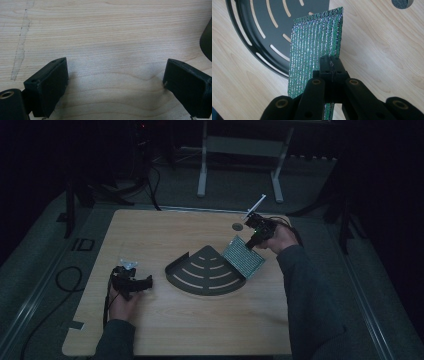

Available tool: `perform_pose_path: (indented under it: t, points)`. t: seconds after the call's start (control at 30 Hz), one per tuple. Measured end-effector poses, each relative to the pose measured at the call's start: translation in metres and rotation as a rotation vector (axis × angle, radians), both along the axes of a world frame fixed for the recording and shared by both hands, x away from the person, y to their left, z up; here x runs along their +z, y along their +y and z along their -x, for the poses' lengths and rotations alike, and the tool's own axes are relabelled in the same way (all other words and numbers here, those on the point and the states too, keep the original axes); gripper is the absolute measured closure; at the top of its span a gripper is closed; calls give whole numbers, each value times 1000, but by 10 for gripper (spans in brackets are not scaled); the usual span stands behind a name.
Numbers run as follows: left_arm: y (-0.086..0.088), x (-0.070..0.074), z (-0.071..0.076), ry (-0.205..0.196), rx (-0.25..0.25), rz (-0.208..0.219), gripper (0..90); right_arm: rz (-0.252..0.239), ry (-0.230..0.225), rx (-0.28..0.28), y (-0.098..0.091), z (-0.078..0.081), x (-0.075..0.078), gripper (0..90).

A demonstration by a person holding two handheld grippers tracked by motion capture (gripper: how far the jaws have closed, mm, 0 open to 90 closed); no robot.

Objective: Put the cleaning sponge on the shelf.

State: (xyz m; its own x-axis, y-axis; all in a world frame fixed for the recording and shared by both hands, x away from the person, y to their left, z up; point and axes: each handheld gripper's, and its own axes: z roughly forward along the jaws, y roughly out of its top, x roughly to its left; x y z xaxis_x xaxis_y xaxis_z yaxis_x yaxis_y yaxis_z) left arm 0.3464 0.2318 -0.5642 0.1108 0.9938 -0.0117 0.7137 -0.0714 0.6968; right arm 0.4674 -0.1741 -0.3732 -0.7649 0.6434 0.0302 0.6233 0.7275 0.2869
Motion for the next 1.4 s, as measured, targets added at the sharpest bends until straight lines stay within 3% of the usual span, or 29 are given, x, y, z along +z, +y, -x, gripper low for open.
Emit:
perform_pose_path:
  t: [0.8,1.4]
  points:
    - [0,0,0,0,0,0,65,-3,12,-6,22,-9,-13,899]
    - [0,0,0,0,0,0,65,30,2,0,37,-10,-31,899]
